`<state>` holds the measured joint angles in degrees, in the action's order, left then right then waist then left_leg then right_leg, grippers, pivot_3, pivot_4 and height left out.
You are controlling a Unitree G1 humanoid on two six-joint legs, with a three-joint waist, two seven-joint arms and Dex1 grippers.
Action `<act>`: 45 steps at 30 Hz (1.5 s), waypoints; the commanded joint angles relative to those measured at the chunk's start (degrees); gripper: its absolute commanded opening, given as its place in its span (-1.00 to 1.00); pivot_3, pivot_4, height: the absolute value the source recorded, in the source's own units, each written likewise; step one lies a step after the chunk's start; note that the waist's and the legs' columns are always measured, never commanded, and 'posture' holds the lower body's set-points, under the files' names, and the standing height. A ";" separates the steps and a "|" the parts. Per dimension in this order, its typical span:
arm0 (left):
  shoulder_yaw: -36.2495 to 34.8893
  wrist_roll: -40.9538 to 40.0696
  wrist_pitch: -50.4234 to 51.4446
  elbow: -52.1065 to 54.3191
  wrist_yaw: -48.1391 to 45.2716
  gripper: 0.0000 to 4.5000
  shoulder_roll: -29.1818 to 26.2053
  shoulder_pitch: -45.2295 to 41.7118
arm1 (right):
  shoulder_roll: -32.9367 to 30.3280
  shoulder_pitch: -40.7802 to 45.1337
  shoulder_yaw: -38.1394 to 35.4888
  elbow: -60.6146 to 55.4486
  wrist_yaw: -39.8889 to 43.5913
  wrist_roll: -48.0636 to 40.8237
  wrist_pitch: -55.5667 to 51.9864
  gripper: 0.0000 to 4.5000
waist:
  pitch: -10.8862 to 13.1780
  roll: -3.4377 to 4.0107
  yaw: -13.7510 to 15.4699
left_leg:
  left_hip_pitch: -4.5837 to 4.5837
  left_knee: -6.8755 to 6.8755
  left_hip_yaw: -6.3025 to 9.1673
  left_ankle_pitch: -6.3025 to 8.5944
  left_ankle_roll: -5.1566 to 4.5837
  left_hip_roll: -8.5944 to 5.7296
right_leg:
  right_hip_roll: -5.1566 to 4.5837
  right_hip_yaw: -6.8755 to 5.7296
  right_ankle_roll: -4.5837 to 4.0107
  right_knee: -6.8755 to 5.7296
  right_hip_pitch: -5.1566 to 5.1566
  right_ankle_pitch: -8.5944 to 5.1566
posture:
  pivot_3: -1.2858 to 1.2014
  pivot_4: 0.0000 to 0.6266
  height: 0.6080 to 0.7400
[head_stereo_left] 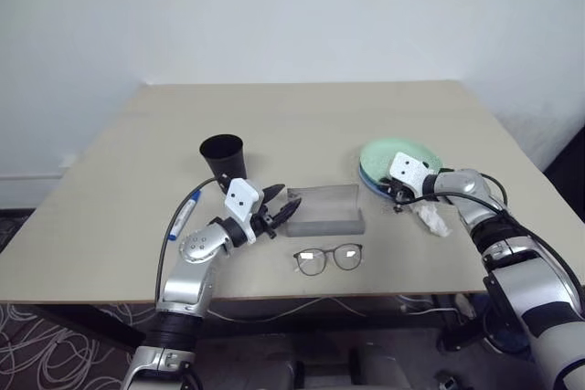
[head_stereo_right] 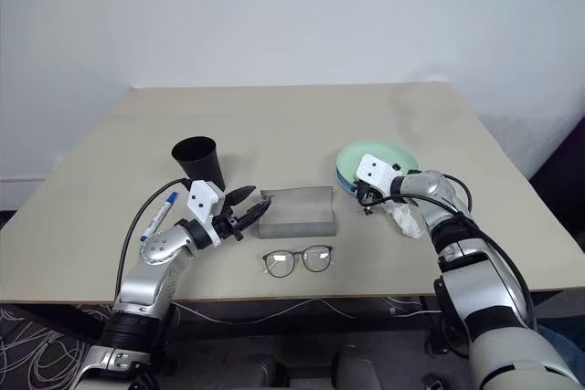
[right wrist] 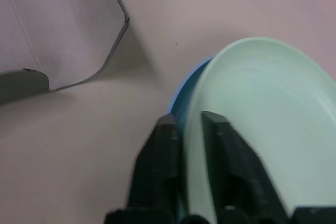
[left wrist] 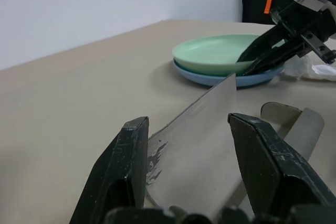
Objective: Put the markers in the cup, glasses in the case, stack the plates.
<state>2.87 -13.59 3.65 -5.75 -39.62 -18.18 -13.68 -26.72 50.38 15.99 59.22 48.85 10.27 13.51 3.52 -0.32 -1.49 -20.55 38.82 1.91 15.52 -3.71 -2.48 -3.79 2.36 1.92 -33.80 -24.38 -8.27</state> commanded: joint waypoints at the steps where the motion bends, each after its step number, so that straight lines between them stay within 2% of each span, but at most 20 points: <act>1: -0.76 -0.20 -1.02 1.32 0.09 0.12 -0.16 -1.58 | -0.69 2.09 -1.27 -0.59 -0.64 0.29 1.19 -0.09 | 0.00 0.00 -0.02 | 0.00 0.00 0.00 0.00 0.00 0.00 | 0.00 0.00 0.00 0.00 0.00 0.00 | 0.03 -1.00 1.00; 3: -0.71 -0.20 -1.11 1.13 -0.01 0.12 -0.14 -1.72 | -0.97 2.03 -1.68 -1.11 -0.51 0.14 1.34 0.22 | 0.00 0.00 -0.05 | 0.00 0.00 0.00 0.00 0.00 0.01 | 0.01 0.00 0.00 0.00 0.00 0.00 | 0.03 -1.00 1.00; 6: -0.55 -0.14 -1.25 0.85 -0.13 0.12 -0.02 -1.95 | -2.01 1.77 -4.41 -4.67 1.01 -2.68 -0.56 0.22 | 0.01 0.02 -0.14 | -0.01 0.00 0.00 0.00 0.00 0.00 | 0.01 0.00 0.00 0.00 0.00 0.00 | 0.03 -1.00 1.00; 10: -0.58 -0.20 -1.22 1.13 -0.09 0.12 -0.05 -1.75 | -3.54 -0.72 -7.68 -12.45 5.51 -6.67 -8.23 0.22 | 0.00 0.03 -0.12 | -0.02 0.01 0.01 0.00 0.00 0.00 | 0.00 0.00 0.01 0.01 0.00 0.00 | 0.03 -1.00 1.00; 17: -0.55 -0.30 -1.19 1.40 0.03 0.12 -0.04 -1.22 | -10.41 -12.26 -10.53 -36.65 11.68 -11.98 -30.87 0.22 | -0.01 0.06 0.35 | -0.07 0.02 0.04 0.00 0.00 0.00 | -0.01 -0.05 0.02 0.02 0.00 -0.01 | 0.03 -1.00 1.00; 22: -0.21 -0.17 -1.39 0.81 -0.03 0.12 0.34 -1.54 | -14.64 -17.21 -10.96 -43.83 12.30 -12.70 -37.80 0.22 | 0.00 0.06 0.21 | -0.05 0.13 -0.05 0.00 0.00 0.02 | -0.01 -0.04 0.03 0.00 0.04 -0.01 | 0.03 -1.00 1.00; 28: -0.04 -0.06 -1.53 0.29 -0.26 0.12 0.64 -2.06 | -17.71 -20.55 -10.44 -45.15 12.18 -12.06 -40.75 0.22 | 0.01 0.04 0.24 | -0.05 0.29 -0.13 0.00 -0.01 0.07 | 0.03 -0.05 0.03 0.00 0.07 -0.02 | 0.03 -1.00 1.00; 39: 0.36 -2.20 -0.01 1.29 -3.49 0.12 0.83 -2.13 | -14.30 -17.72 -8.37 -33.54 6.39 -9.55 -39.89 0.22 | 0.02 0.03 0.23 | -0.07 0.33 -0.24 0.00 -0.03 0.08 | 0.03 0.00 0.08 0.00 0.06 0.00 | 0.03 -1.00 1.00; 45: 1.90 -6.37 6.02 6.14 -9.52 0.12 -0.82 0.26 | -13.17 -17.41 -8.25 -31.70 5.93 -9.71 -40.13 0.22 | 0.02 0.03 0.17 | -0.09 0.31 -0.24 0.01 -0.04 0.07 | 0.03 0.01 0.08 0.01 0.05 0.01 | 0.03 -1.00 1.00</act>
<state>4.45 -18.37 8.74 -2.74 -47.63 -18.38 -13.26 -39.78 31.27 8.38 27.79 55.14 0.64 -27.12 3.54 -0.29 -1.32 -20.63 39.14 1.67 15.53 -3.75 -2.41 -3.77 2.37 2.00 -33.79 -24.32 -8.26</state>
